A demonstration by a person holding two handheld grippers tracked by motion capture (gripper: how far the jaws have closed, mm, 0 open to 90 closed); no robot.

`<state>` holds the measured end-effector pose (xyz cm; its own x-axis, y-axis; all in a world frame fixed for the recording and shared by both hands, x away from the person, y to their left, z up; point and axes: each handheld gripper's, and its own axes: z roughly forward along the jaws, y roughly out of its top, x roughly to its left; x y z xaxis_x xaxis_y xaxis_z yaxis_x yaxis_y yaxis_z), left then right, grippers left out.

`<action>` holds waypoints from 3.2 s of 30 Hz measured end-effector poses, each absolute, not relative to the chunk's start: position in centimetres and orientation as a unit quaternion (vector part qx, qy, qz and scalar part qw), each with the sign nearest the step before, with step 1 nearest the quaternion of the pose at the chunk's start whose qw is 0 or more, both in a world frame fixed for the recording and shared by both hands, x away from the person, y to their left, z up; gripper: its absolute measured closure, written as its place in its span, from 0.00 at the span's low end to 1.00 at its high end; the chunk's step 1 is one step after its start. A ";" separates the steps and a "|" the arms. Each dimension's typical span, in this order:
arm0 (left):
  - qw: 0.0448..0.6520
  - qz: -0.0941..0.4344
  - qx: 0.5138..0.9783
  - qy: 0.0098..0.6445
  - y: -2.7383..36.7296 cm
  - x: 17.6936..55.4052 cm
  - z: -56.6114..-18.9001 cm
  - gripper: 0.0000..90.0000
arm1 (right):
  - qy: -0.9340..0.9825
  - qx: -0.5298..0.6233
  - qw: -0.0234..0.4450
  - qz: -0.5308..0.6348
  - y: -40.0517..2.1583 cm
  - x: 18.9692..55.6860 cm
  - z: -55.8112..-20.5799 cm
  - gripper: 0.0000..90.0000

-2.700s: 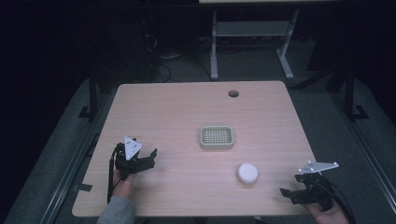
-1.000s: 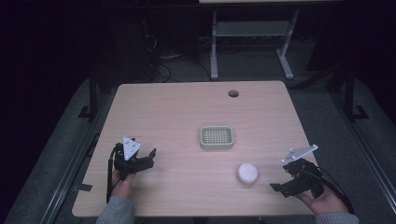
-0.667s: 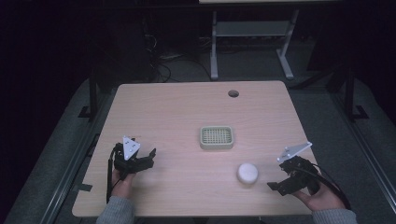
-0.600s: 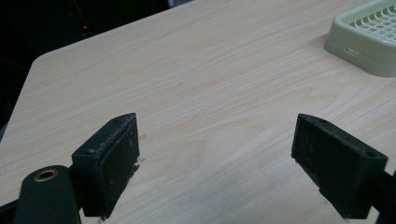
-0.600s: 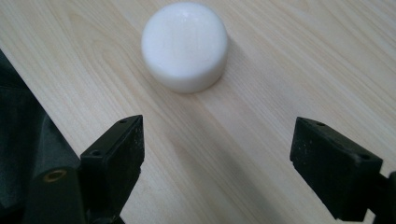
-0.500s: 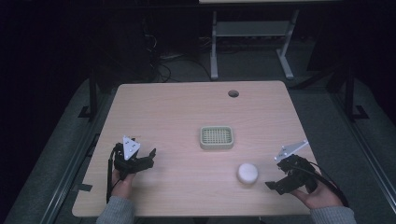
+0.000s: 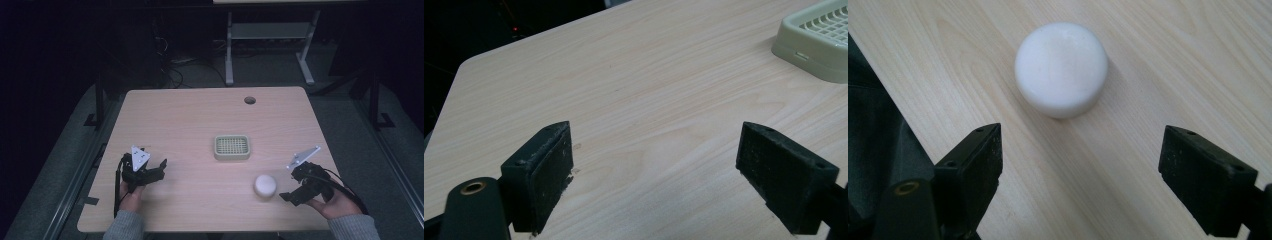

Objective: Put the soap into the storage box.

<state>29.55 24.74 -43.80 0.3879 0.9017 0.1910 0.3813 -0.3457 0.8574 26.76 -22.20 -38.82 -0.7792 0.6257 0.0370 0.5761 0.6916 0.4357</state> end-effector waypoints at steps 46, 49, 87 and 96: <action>0.377 0.344 0.742 0.434 24.8 29.6 -43.8 0.16 | 0.943 0.279 0.031 0.178 -17.6 29.7 -39.9 0.17; 0.377 0.344 0.742 0.435 24.8 29.6 -43.8 0.16 | 0.946 0.273 0.032 0.171 -17.2 29.9 -40.1 0.17; 0.379 0.342 0.739 0.439 24.8 29.6 -43.7 0.16 | 0.959 0.268 0.004 0.096 -14.7 31.8 -43.9 0.18; 0.379 0.343 0.740 0.438 24.8 29.6 -43.8 0.16 | 0.961 0.261 0.005 0.095 -14.9 31.7 -44.1 0.25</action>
<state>29.60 24.85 -43.77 0.3810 0.9079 0.1746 0.3888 -0.3287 0.8607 31.72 -14.90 -44.14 -0.8637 0.5023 0.0402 0.5005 0.8458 0.1845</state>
